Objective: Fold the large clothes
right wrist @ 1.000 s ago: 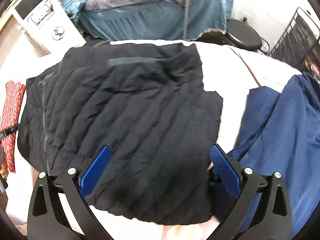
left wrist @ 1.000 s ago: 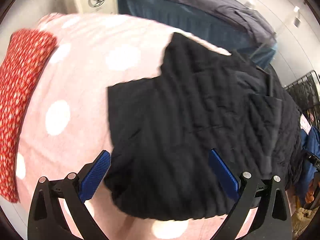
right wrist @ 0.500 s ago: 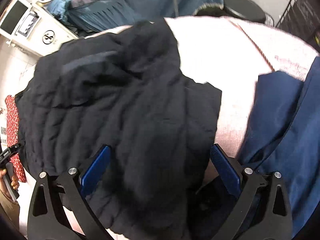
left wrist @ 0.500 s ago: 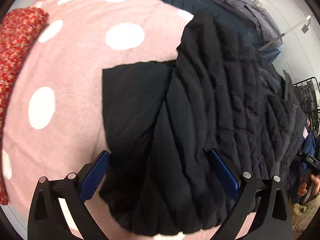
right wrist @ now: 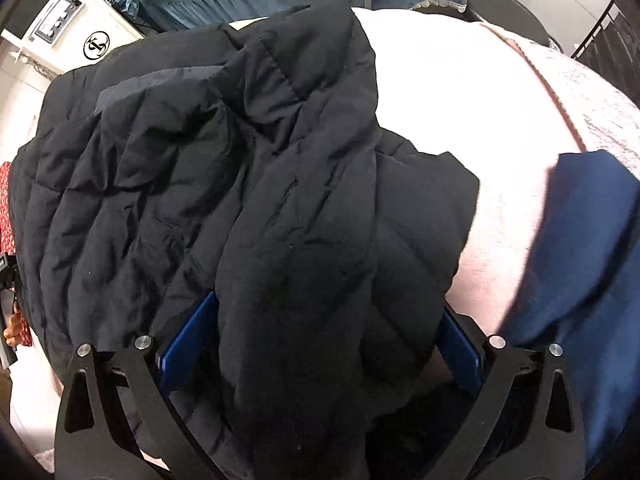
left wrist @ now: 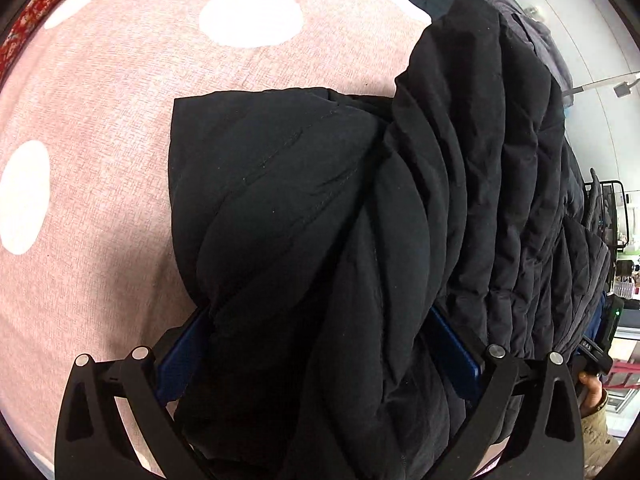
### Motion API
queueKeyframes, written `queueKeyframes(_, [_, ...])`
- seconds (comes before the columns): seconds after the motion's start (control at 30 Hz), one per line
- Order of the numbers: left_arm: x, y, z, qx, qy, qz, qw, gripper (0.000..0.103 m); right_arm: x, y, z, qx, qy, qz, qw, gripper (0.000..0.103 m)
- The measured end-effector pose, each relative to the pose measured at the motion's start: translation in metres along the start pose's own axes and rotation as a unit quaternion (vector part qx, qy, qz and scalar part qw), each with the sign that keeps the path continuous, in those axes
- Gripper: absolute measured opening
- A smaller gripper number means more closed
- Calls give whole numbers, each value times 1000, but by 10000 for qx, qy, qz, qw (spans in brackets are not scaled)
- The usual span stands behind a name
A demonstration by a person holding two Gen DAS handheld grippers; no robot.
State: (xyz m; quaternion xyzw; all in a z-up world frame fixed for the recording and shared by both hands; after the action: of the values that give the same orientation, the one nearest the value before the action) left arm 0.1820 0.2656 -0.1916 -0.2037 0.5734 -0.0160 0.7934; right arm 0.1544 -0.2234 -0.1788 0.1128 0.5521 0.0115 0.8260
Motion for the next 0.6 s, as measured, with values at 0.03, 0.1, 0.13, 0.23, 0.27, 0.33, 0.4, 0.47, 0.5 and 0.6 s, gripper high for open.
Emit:
queueKeyframes(0.03, [1,-1,2,1,-2,-1,10000,99,1,-2,1,50,-13,1,10000,98])
queueKeyframes(0.1, [5,-7,6,-3,-42,2,10000,98,-1,0,1,59,-84,-39,9999,95])
queueKeyframes(0.13, [2,-3,4,-5,-82,3,10000,98,-4,2,1,29,-141,-44,9999,90])
queueKeyframes(0.23, [-7,-5,-2,-25,-208,32,9998,96,-18,13,-4,-111,-323,-100,9994,64])
queueKeyframes(0.27, [-10,-6,-4,-6,-259,61,9996,94,-23,18,-5,-164,-375,-118,9991,58])
queueKeyframes(0.33, [-21,-17,-13,48,-352,80,9993,80,-34,28,-7,-281,-493,-186,9982,40])
queueKeyframes(0.4, [-32,-20,-17,106,-443,55,9989,66,-45,38,-9,-368,-624,-271,9970,32])
queueKeyframes(0.47, [-46,-24,-22,185,-570,-15,9982,52,-59,50,-11,-460,-835,-338,9949,28])
queueKeyframes(0.5, [-56,-26,-26,193,-651,-98,9976,44,-67,57,-11,-527,-947,-366,9934,26])
queueKeyframes(0.6, [-81,-30,-35,100,-809,-337,9961,32,-95,72,-14,-659,-1275,-372,9889,24])
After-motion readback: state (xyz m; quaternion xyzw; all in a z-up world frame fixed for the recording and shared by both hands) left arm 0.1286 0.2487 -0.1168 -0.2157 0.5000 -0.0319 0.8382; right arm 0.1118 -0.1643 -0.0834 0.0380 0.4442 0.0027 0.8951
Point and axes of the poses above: each gripper's, at about its wrist camera, not at the fingertips, and x roughly the way its jaws point, y to its left, z to its top, the point moved 3 cm from there along x, roughly the way its jaws point, and after that the axes turned 14 degrees about -y, right-handed, at the moved point
